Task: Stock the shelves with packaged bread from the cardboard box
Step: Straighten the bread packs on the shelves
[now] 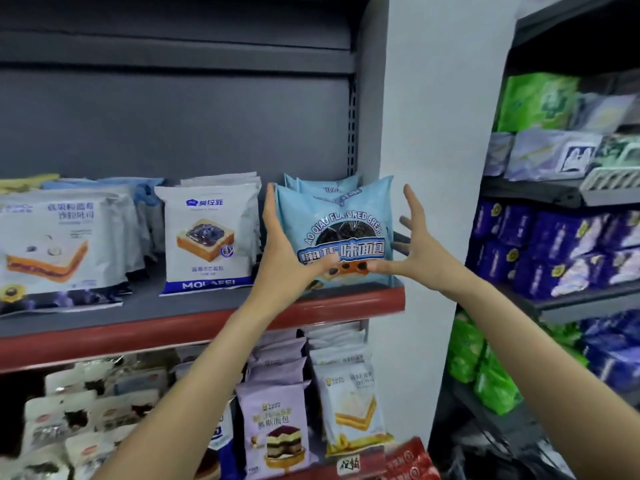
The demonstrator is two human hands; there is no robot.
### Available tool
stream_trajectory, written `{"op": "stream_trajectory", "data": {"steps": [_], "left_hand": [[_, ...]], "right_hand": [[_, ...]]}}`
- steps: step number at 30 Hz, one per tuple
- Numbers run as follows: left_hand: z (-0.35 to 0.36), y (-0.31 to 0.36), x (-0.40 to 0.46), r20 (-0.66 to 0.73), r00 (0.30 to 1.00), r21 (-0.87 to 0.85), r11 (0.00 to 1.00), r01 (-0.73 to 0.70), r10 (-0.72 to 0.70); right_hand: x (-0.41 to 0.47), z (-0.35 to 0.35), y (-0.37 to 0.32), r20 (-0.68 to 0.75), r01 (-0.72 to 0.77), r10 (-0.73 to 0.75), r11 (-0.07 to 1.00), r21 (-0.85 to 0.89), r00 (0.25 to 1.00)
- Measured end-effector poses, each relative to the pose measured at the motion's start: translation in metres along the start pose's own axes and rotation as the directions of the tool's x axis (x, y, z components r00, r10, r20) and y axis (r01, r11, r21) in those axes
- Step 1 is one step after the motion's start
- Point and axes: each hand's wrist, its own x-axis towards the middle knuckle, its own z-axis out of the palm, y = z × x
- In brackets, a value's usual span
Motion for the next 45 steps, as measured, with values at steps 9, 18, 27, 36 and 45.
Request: {"op": "stream_trajectory", "data": {"steps": [9,18,27,36,45], "left_hand": [[0.001,0.05,0.015,0.185,0.968,0.807,0.536,-0.249,0.17],[0.007,0.087,0.07,0.427,0.829,0.885,0.353,-0.302,-0.361],[0.014,0.077,0.072,0.452,0.82,0.876,0.349,-0.334,-0.35],[0.015,0.074,0.074,0.458,0.825,0.871,0.352,-0.342,-0.332],[0.013,0.067,0.075,0.462,0.833,0.869,0.346,-0.355,-0.304]], "right_hand": [[0.047,-0.092,-0.017,0.154,0.368,-0.334,0.862,-0.349,0.93],[0.191,-0.071,-0.016,0.568,0.689,-0.393,0.474,-0.549,0.723],[0.259,-0.029,-0.013,0.677,0.638,-0.05,0.392,-0.663,0.735],[0.261,-0.026,-0.006,0.652,0.584,-0.022,0.469,-0.663,0.758],[0.277,-0.023,0.005,0.59,0.454,0.084,0.557,-0.696,0.803]]}}
